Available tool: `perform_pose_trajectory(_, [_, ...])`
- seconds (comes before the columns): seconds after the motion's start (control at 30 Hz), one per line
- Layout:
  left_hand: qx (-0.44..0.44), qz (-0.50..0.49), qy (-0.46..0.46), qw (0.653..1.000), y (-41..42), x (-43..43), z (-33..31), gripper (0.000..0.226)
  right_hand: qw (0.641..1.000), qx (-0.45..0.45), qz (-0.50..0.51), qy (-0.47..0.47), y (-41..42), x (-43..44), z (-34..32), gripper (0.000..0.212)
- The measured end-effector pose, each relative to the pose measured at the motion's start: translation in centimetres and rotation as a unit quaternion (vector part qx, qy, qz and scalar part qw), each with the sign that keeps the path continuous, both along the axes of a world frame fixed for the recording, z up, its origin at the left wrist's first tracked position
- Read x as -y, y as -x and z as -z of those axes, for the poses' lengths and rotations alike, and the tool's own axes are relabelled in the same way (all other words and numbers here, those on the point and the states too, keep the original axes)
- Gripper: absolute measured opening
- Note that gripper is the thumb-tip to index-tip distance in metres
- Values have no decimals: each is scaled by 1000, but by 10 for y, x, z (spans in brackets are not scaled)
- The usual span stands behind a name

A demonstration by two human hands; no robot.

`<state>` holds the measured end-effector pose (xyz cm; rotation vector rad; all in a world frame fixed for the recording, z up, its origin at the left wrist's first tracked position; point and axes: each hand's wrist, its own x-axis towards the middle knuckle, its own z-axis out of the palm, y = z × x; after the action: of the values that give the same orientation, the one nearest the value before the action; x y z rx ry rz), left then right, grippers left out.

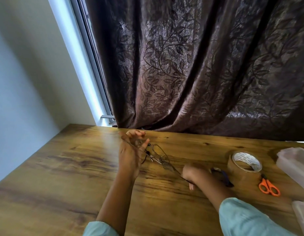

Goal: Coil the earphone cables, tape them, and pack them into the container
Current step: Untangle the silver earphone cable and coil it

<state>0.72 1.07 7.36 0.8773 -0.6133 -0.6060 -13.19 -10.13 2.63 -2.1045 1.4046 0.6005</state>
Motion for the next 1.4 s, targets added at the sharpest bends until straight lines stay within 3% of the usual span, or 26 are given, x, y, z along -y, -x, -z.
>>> perform_pose_trajectory(0.2, [-65,168,-1,984,2,0,5,92,977,-29,-128,167,4,-9,-11,23])
perform_pose_trajectory(0.27, [-90,211,-7,973,5,1,10,100,977,63,-138,152,-4,-7,-14,19])
perform_pose_trajectory(0.33, [-117,242,-15,963,8,2,15,103,965,217,-128,68,-15,-6,-13,38])
perform_pose_trajectory(0.4, [-141,258,-11,956,10,4,18,103,930,347,-122,-16,-23,-10,-14,54])
perform_pose_trajectory(0.53, [-134,247,10,960,9,6,14,95,896,430,-110,-16,-31,-13,-7,14])
perform_pose_trajectory(0.6, [-122,217,-2,969,1,7,11,82,875,481,-41,-42,-32,-9,-3,3])
perform_pose_trajectory(0.67, [-81,164,-59,981,-8,5,12,56,828,546,60,-109,-30,-6,-5,19])
perform_pose_trajectory(0.73, [29,104,-169,980,-14,2,16,31,787,580,134,-165,-25,-1,-9,39])
perform_pose_trajectory(0.8, [146,71,-258,953,-13,-4,21,18,786,563,146,-211,-23,6,-13,59])
perform_pose_trajectory(0.9, [275,37,-301,912,-14,-8,30,14,770,543,178,-285,-23,13,-13,75])
perform_pose_trajectory(1.0, [390,15,-341,855,-16,-10,37,42,738,559,212,-313,-18,17,-15,77])
perform_pose_trajectory(1.1, [428,-11,-374,823,-13,-11,37,79,721,567,216,-334,-13,17,-20,66])
perform_pose_trajectory(1.17, [435,-15,-388,813,-13,-14,37,92,722,582,209,-310,-11,18,-19,49])
perform_pose_trajectory(1.2, [420,-7,-395,817,-13,-15,37,89,720,592,208,-296,-9,19,-18,40])
perform_pose_trajectory(1.27, [298,26,-382,874,-11,-14,29,89,724,597,208,-276,-6,22,-12,31])
perform_pose_trajectory(1.33, [127,97,-317,935,-10,-10,27,88,770,567,178,-231,-4,23,-10,36])
perform_pose_trajectory(1.4, [20,156,-258,953,-8,-10,20,70,838,506,97,-179,-2,20,-11,46])
